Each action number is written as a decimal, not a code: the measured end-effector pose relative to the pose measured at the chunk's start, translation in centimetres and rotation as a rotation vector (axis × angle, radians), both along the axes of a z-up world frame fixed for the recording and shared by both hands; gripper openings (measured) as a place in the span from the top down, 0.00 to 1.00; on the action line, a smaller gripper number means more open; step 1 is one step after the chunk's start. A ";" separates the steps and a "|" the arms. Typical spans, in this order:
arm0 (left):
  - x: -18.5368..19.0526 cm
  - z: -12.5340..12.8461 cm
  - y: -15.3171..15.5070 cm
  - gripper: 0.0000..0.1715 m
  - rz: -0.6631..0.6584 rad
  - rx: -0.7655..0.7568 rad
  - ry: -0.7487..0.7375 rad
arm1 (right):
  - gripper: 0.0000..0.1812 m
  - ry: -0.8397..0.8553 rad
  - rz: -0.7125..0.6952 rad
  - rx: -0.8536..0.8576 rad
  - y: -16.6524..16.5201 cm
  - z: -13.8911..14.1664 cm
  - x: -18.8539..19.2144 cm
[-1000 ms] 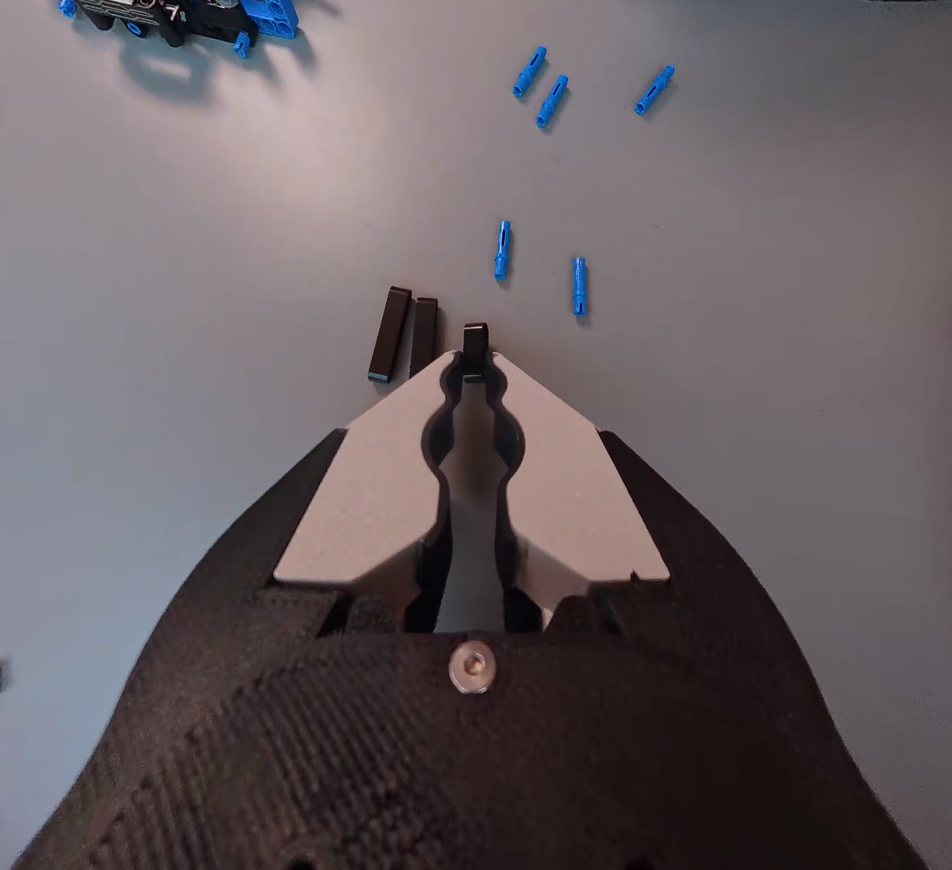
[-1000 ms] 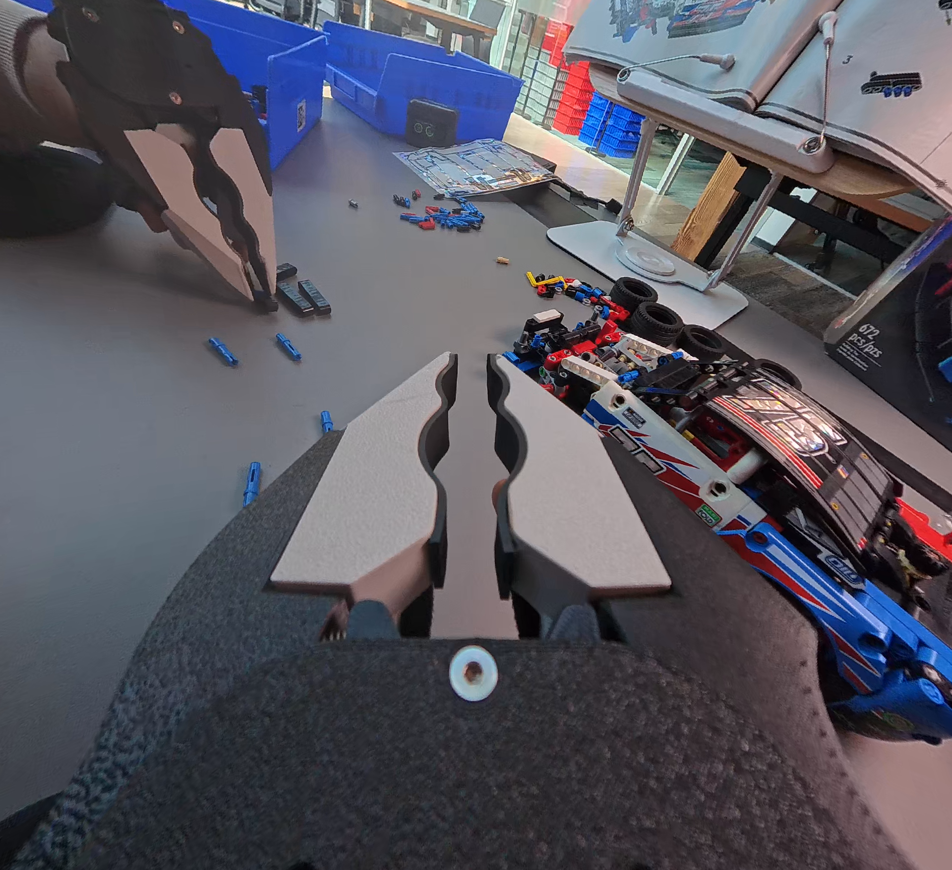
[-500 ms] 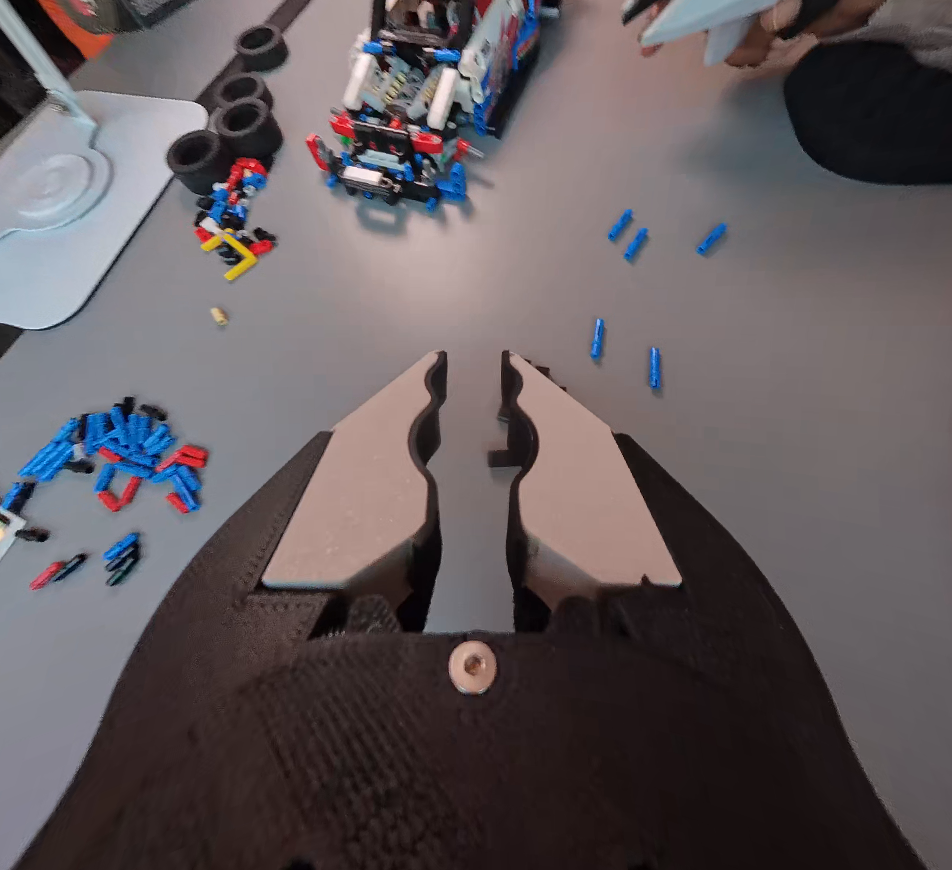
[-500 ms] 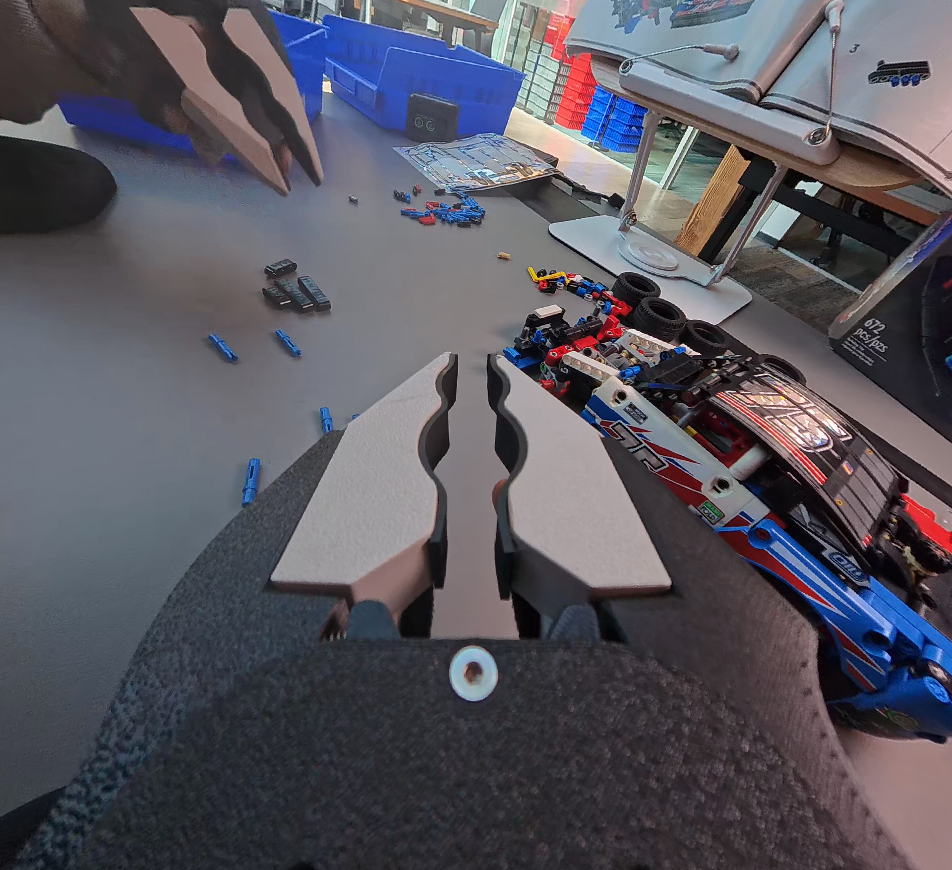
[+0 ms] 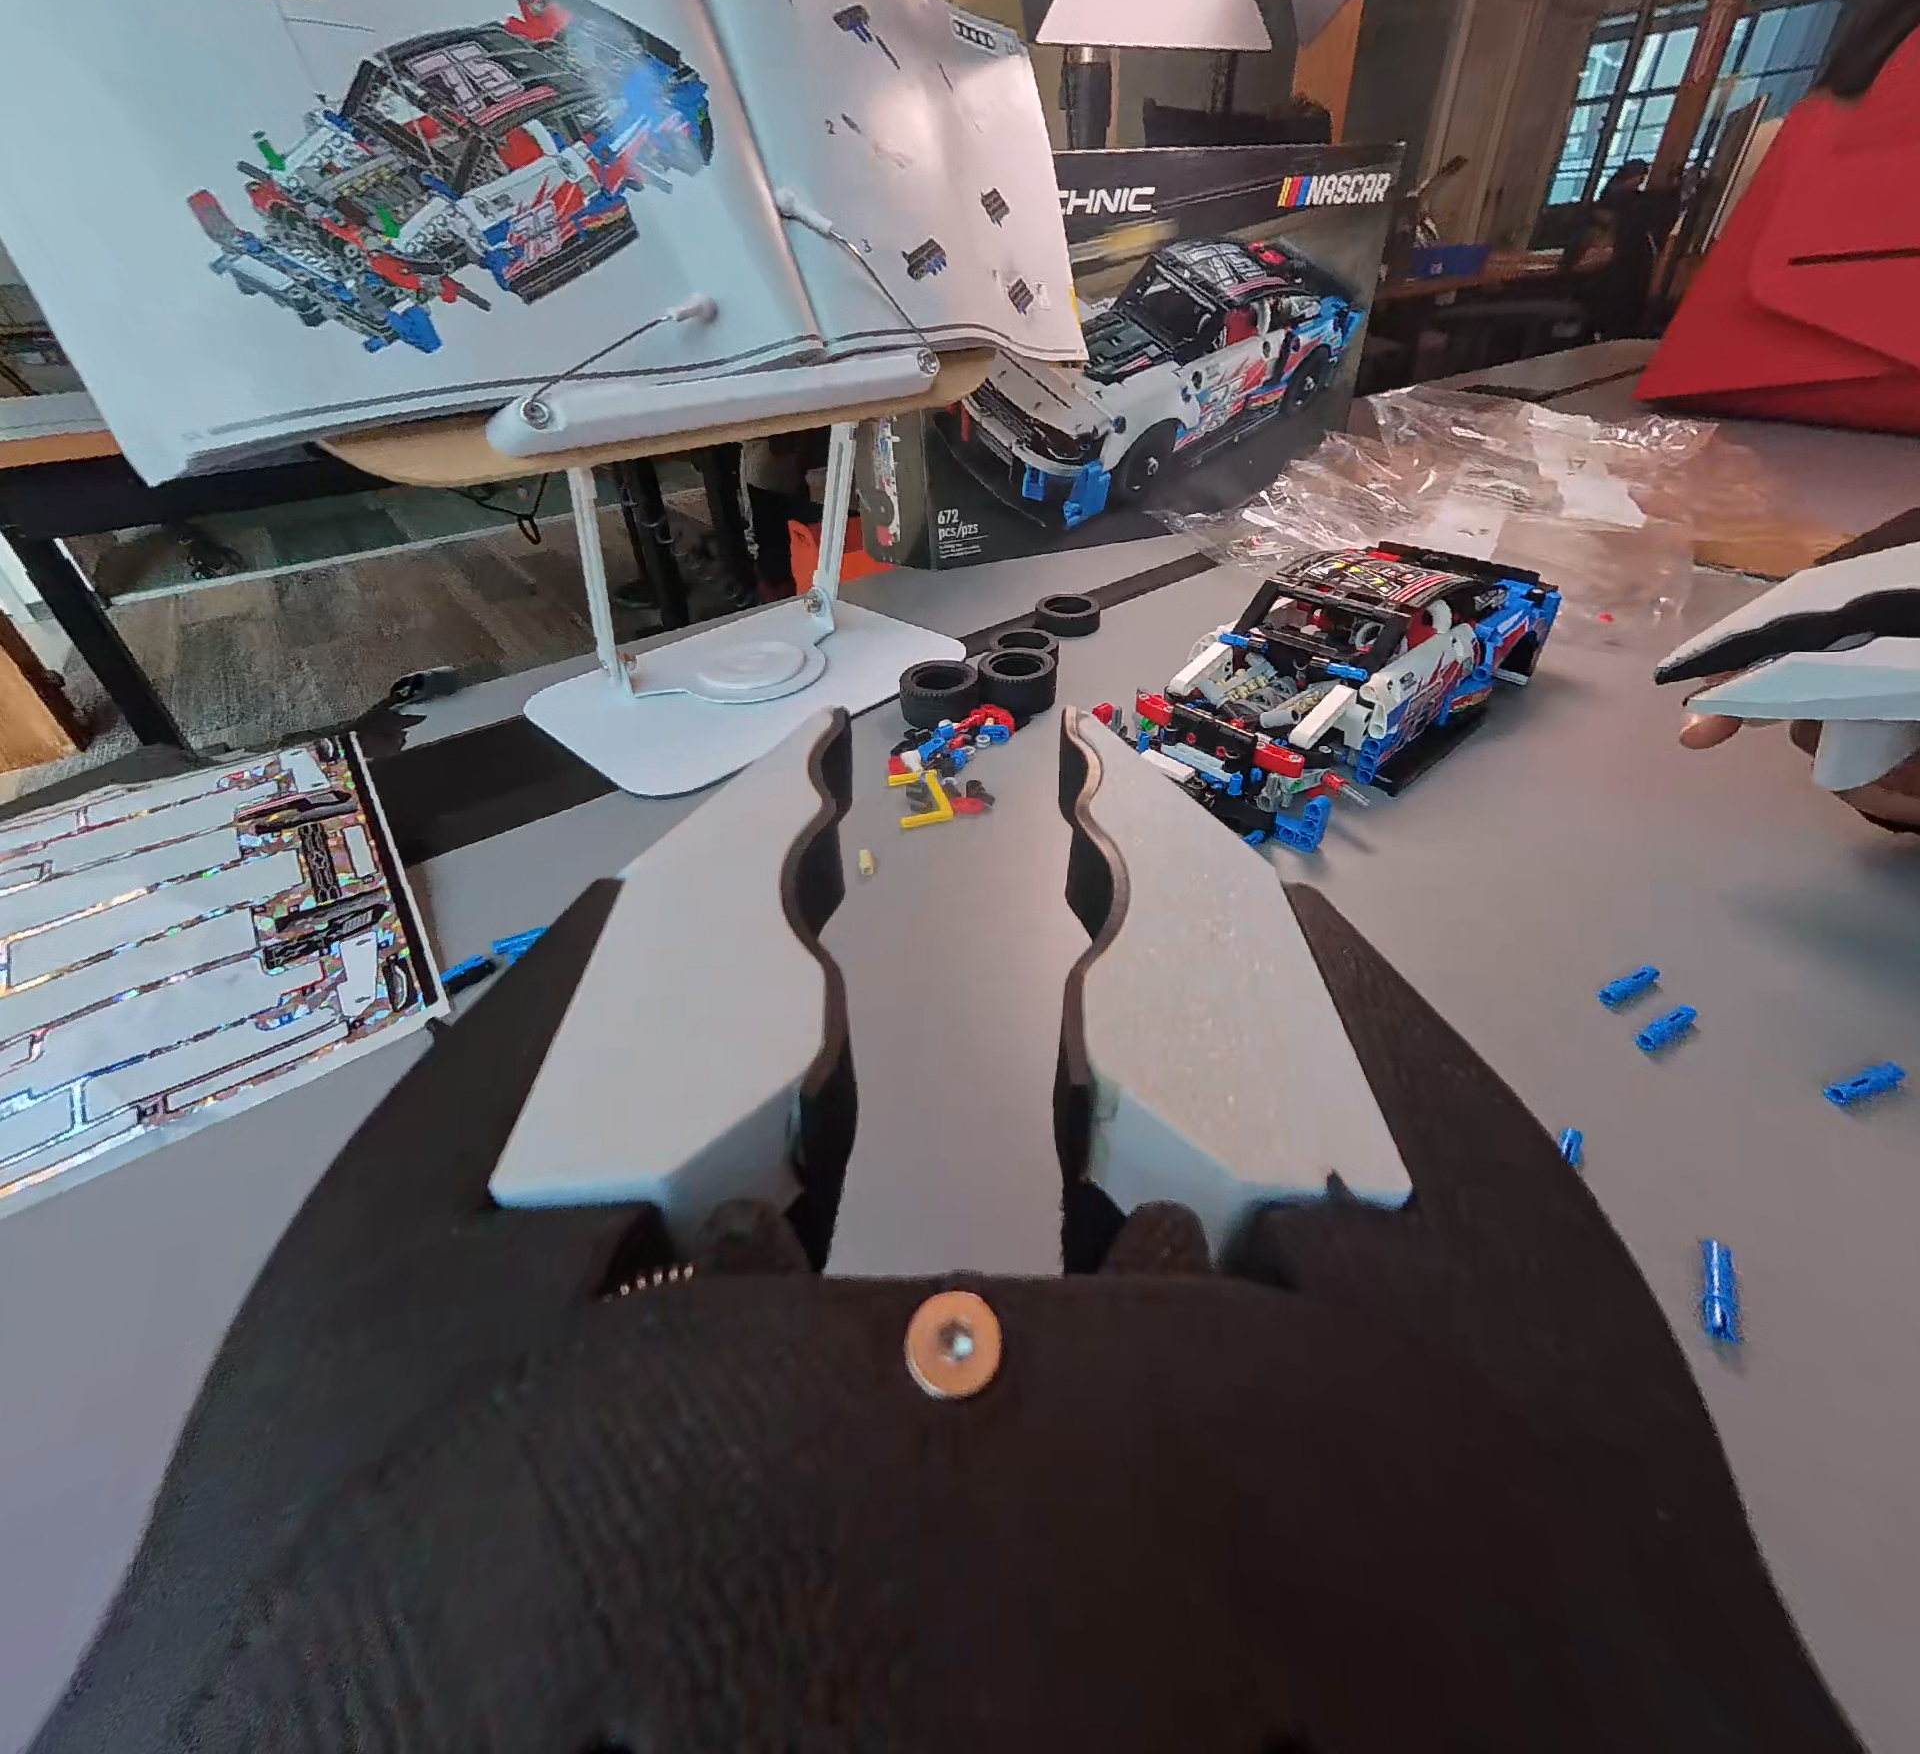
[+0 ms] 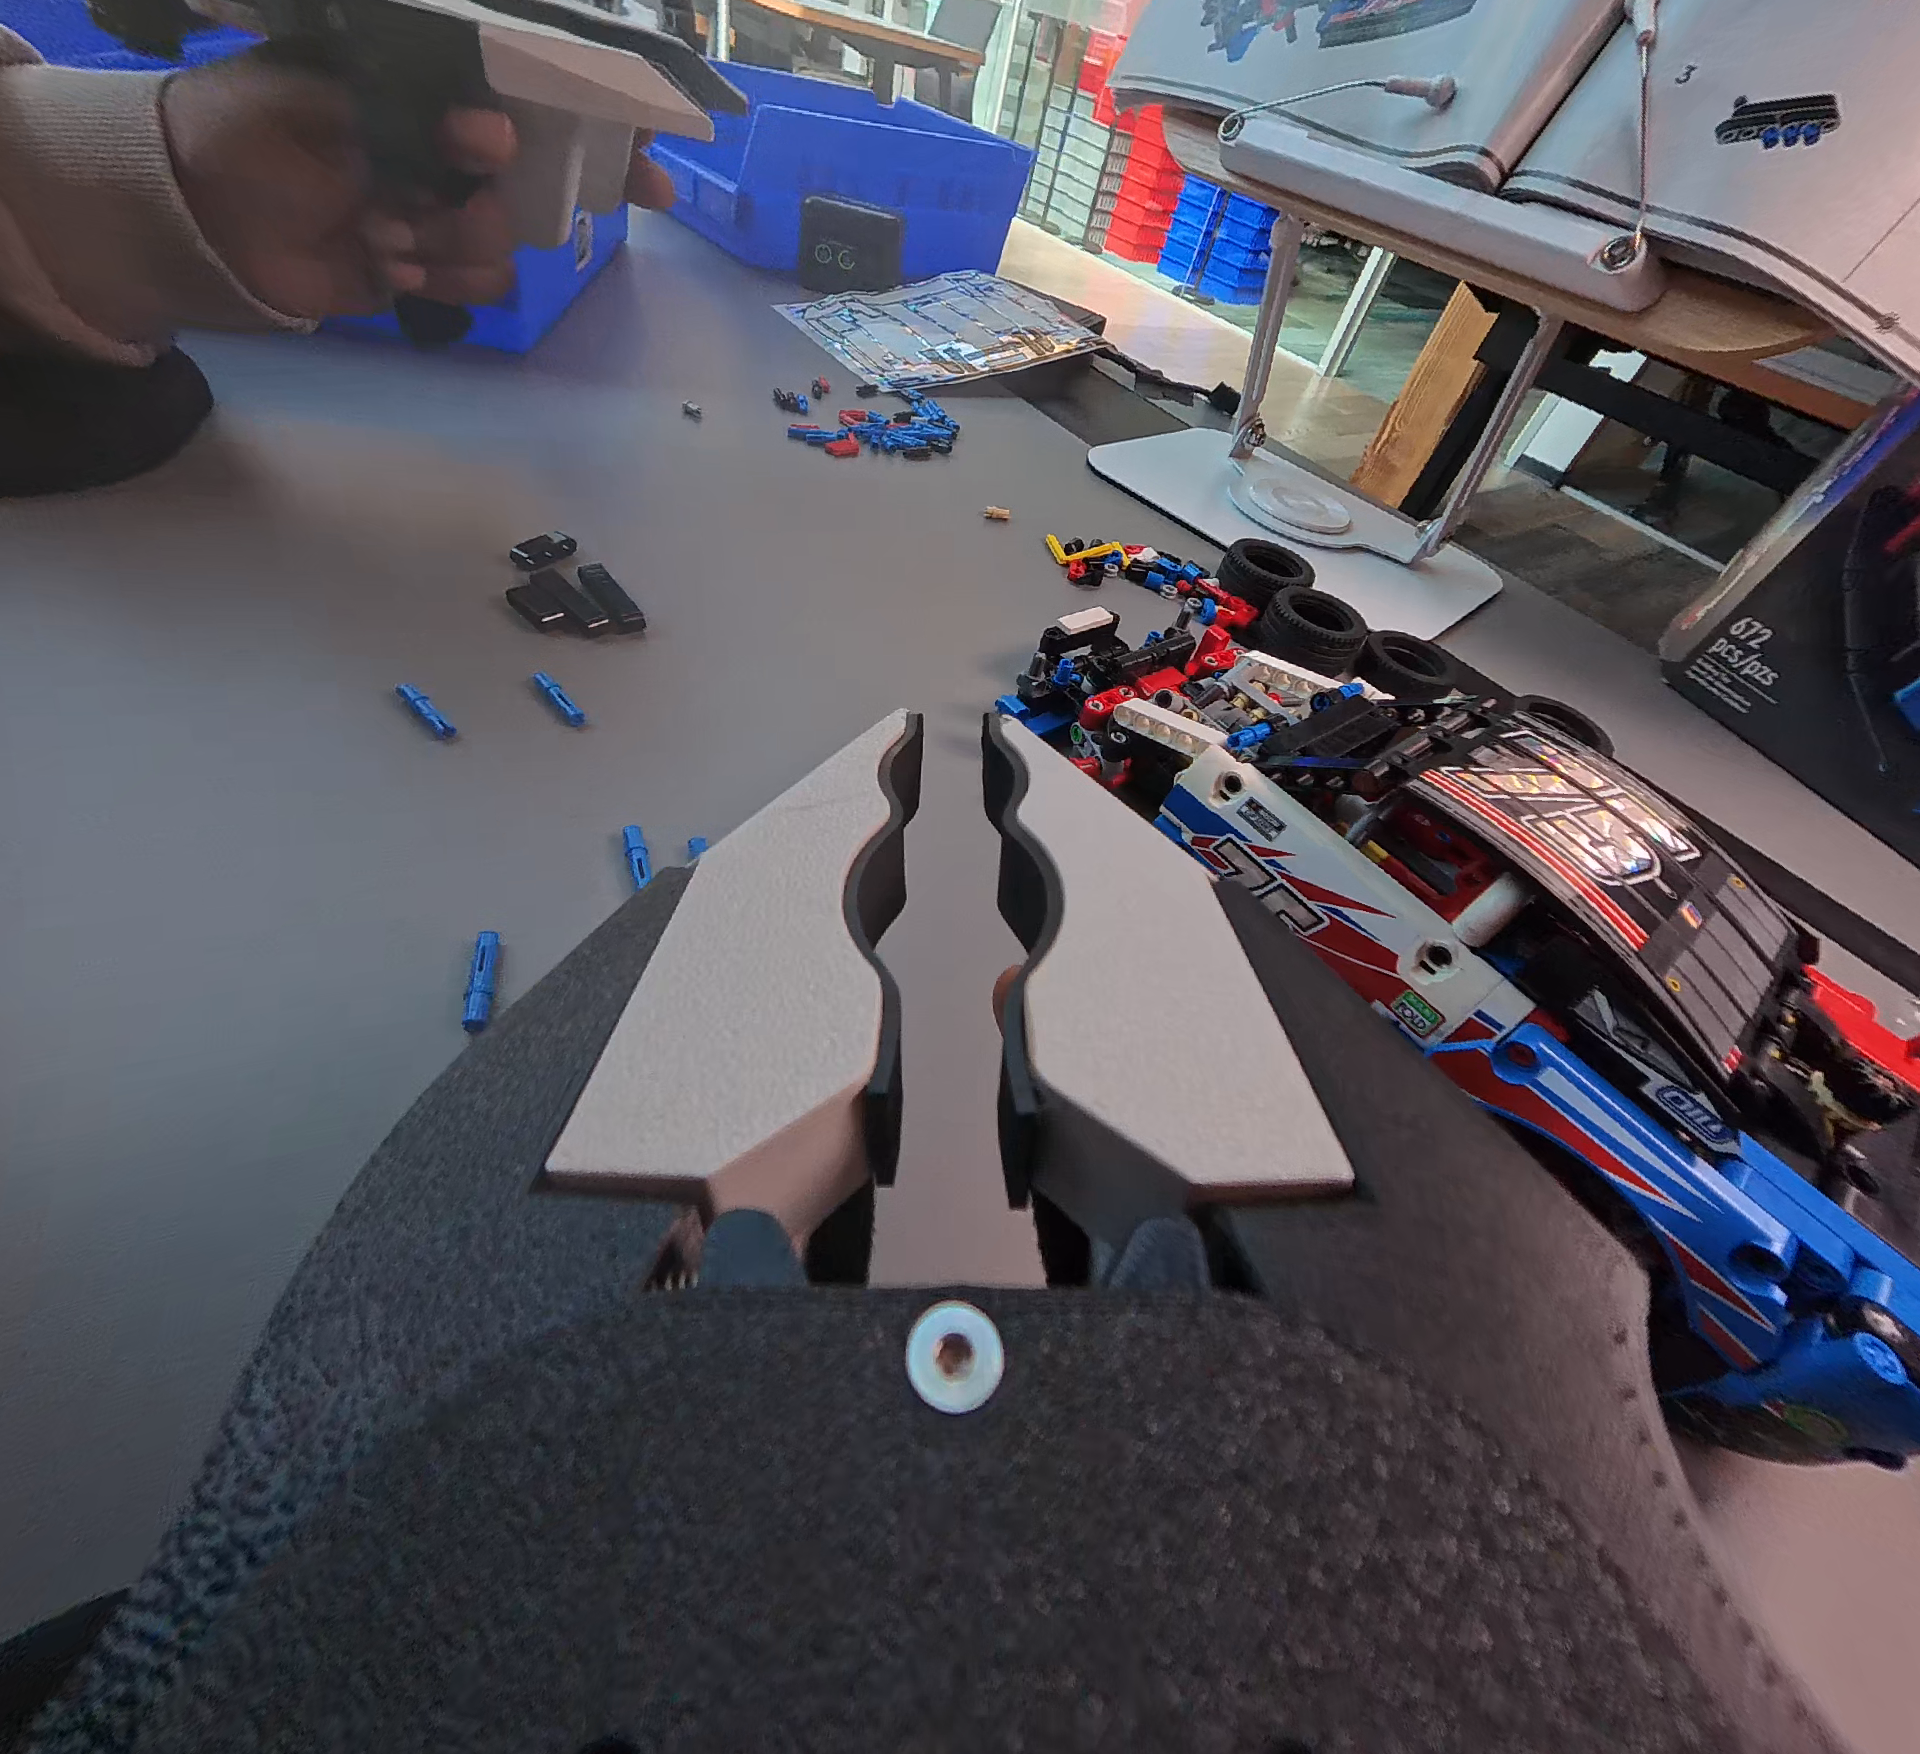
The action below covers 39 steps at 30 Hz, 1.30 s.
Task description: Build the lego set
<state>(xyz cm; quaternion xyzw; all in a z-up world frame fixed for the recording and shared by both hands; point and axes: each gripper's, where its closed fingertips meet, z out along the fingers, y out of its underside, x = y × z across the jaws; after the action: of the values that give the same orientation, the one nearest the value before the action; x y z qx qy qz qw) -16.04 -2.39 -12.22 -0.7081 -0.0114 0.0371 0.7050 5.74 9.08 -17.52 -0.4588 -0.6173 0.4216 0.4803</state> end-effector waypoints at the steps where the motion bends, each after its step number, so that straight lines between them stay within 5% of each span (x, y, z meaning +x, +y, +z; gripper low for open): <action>1: -0.2 -0.2 -0.2 0.77 0.008 0.011 -0.019 | 0.95 -0.002 -0.004 -0.005 0.2 -0.1 0.0; 26: -1.2 -1.6 -0.6 0.79 -0.009 0.016 -0.076 | 0.95 0.040 -0.150 -0.052 3.6 0.1 -0.5; 28: -1.3 -1.9 -0.5 0.80 0.001 0.005 -0.077 | 0.98 0.148 -0.145 -0.113 3.0 3.1 -1.4; 32: -1.2 -2.0 -0.4 0.81 0.005 -0.001 -0.059 | 1.00 0.197 -0.242 0.065 4.9 10.8 -6.7; 39: -1.4 -2.3 -0.6 0.83 0.041 -0.022 -0.001 | 1.00 0.301 -0.374 0.028 14.3 23.3 -21.1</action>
<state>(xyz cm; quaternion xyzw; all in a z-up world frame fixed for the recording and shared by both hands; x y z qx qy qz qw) -17.42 -3.04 -14.49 -0.7153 -0.0260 0.0512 0.6964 -15.39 23.43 5.82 -0.4904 -0.4489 0.3803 0.6429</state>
